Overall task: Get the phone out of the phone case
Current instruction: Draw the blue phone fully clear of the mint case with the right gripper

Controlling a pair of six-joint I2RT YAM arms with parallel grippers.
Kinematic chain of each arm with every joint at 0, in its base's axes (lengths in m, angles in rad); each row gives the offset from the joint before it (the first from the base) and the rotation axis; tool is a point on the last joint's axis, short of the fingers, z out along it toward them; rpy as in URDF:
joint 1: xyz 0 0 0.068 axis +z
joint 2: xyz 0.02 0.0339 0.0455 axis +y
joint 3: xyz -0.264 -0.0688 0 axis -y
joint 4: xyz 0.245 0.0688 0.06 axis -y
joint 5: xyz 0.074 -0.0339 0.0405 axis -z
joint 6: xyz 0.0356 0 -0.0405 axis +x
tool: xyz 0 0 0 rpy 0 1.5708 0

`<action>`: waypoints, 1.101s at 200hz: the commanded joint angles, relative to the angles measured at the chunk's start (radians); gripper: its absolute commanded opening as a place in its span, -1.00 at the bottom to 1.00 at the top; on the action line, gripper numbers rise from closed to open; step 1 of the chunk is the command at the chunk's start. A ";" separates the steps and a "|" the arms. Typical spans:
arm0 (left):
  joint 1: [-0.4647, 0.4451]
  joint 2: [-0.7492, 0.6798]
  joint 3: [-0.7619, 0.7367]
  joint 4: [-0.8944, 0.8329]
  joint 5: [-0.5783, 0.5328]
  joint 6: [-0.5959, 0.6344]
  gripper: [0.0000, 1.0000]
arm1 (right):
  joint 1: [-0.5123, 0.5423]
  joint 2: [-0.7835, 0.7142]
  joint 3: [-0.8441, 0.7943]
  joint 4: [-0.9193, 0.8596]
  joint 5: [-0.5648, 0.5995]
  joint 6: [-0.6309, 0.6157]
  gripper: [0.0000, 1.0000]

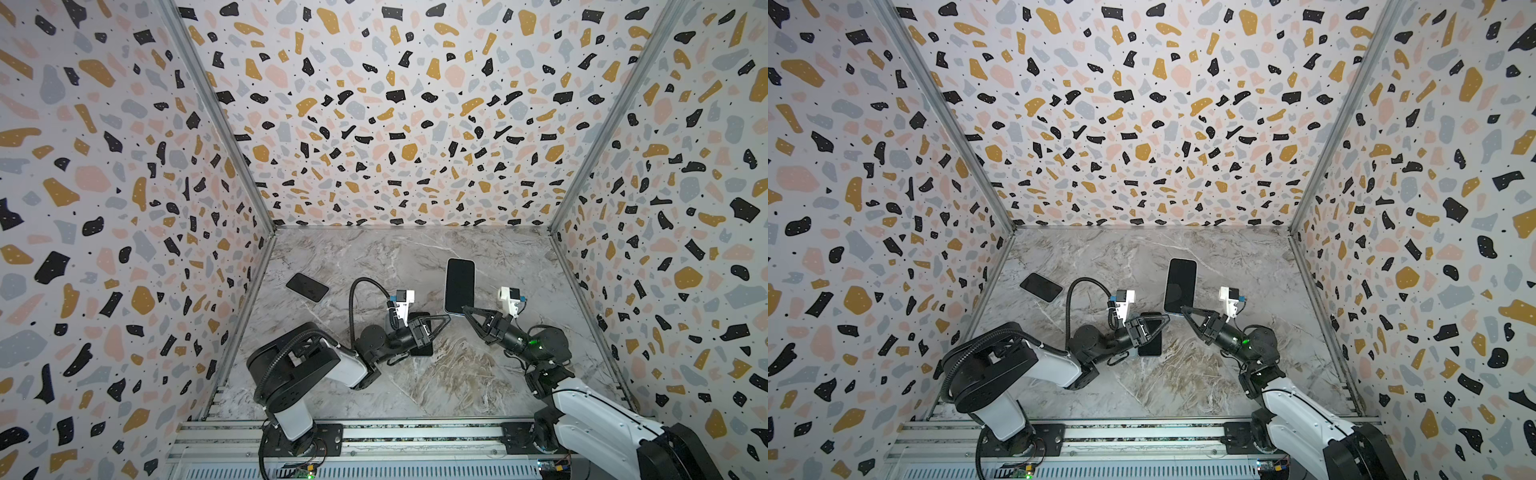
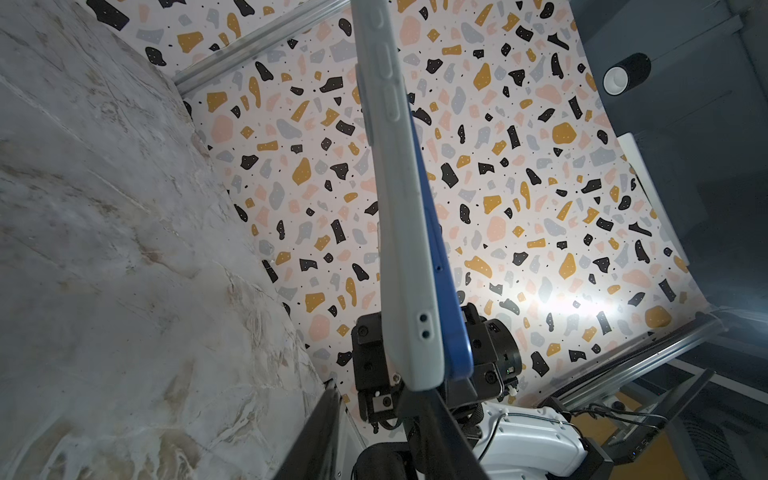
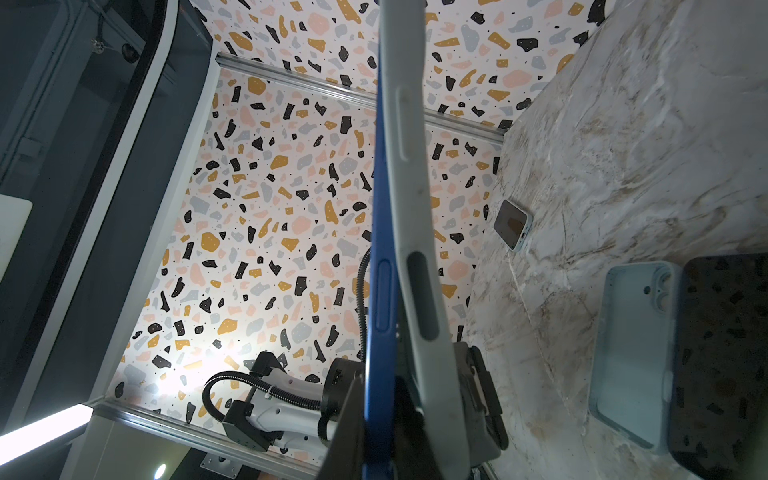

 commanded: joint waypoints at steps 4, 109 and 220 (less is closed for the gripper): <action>-0.006 -0.030 0.015 0.266 0.016 0.005 -0.31 | 0.006 -0.012 0.041 0.085 -0.011 -0.025 -1.00; -0.001 0.003 0.032 0.246 -0.009 -0.005 -0.37 | 0.016 -0.033 0.038 0.080 -0.005 -0.021 -1.00; 0.019 0.023 0.079 0.142 -0.030 0.019 -0.65 | 0.029 -0.070 0.033 0.047 0.007 -0.007 -1.00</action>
